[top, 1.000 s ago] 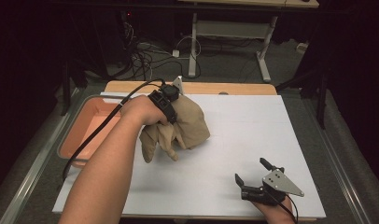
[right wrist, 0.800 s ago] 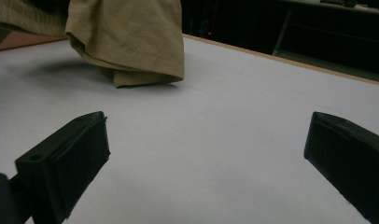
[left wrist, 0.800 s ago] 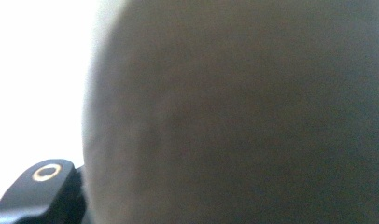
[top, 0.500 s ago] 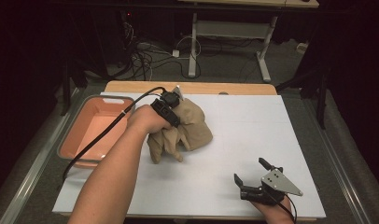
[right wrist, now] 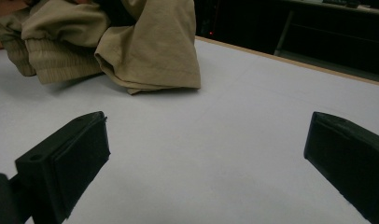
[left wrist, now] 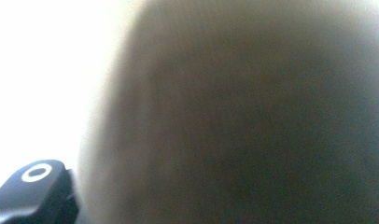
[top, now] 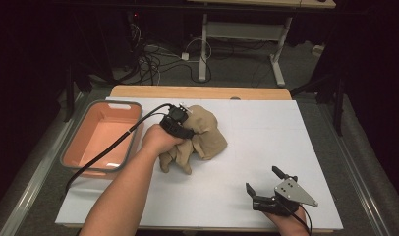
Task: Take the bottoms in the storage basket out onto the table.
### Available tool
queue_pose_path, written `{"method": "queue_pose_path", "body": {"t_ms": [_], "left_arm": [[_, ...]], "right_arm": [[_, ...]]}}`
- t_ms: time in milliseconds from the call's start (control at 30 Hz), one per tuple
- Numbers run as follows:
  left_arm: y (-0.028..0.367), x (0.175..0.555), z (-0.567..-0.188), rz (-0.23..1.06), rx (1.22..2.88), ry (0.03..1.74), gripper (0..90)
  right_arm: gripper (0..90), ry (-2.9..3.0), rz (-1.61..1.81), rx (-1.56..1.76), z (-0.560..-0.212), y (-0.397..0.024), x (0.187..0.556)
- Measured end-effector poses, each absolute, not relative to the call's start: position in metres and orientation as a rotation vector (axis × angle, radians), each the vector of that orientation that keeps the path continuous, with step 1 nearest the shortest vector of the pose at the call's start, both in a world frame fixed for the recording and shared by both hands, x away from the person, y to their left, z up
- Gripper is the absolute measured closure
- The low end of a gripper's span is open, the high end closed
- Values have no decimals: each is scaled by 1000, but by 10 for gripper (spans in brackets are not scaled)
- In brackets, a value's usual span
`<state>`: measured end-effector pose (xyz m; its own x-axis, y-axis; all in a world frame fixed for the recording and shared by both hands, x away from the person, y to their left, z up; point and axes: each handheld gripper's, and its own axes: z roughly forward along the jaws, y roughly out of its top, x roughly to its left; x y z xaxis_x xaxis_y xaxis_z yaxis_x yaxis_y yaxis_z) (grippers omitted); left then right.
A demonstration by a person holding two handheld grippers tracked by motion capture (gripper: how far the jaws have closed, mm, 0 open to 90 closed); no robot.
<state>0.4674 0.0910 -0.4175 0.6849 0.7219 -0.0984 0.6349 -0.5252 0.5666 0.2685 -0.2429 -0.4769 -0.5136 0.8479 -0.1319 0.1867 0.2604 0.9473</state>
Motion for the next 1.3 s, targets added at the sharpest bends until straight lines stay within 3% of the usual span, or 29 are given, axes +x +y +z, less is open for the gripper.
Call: {"method": "queue_pose_path", "body": {"t_ms": [300,567,1300], "left_arm": [[96,457,-438,293,2185,1011,548],[90,451,-442,367,2208,978,403],[89,450,-442,365,2198,960,0]], "right_arm": [[12,1872,1277,939,-478,-242,269],[12,1881,1273,938,-479,-240,269],[12,1887,1271,933,-480,-240,270]]}}
